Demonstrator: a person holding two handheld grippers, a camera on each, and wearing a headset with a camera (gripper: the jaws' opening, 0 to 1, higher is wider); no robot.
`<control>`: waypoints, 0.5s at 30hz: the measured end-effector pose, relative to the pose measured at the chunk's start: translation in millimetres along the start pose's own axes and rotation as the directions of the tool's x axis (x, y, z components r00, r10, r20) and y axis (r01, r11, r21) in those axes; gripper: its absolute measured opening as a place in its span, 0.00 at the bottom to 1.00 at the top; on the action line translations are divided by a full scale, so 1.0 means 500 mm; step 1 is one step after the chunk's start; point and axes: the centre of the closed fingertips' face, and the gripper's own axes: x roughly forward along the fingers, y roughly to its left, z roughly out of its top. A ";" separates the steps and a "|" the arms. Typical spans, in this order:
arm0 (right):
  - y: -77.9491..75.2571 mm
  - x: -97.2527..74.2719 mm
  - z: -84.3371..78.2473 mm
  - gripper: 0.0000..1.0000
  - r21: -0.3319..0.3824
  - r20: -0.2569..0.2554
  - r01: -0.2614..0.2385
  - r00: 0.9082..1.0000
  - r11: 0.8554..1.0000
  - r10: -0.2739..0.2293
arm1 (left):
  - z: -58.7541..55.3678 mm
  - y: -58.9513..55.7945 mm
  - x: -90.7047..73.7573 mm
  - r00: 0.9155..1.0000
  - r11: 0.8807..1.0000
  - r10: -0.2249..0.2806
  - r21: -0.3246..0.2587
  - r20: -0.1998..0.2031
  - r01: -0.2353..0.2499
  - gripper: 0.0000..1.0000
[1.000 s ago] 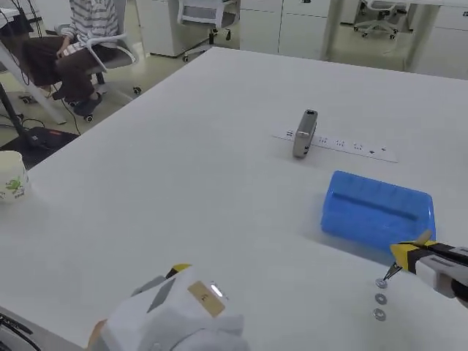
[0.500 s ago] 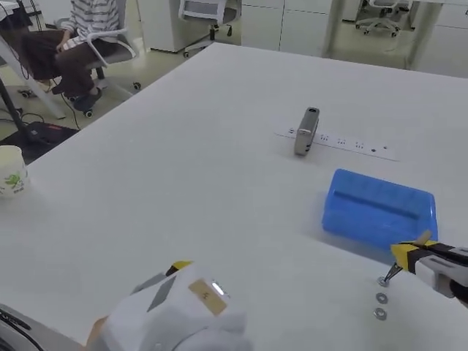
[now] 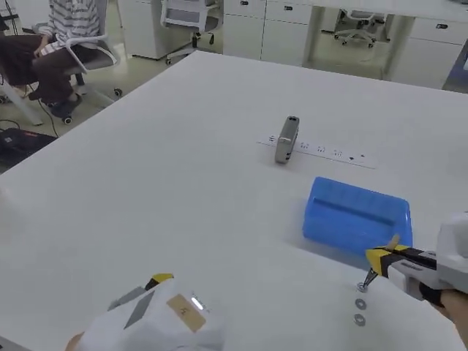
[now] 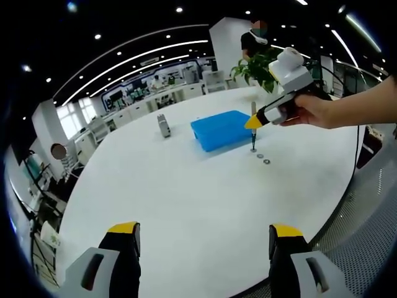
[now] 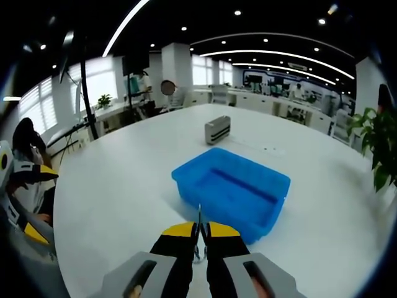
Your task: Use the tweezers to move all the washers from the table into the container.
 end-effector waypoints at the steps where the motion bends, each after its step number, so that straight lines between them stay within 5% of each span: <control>1: -0.002 0.001 0.000 0.02 0.005 0.003 0.000 1.000 1.000 0.000 | 0.003 -0.001 -0.001 1.000 1.000 -0.004 -0.004 0.009 0.004 0.87; 15: 0.001 -0.007 -0.003 0.02 0.056 0.042 0.003 0.999 0.998 -0.005 | 0.004 0.005 -0.001 1.000 1.000 0.010 -0.009 0.011 -0.009 0.87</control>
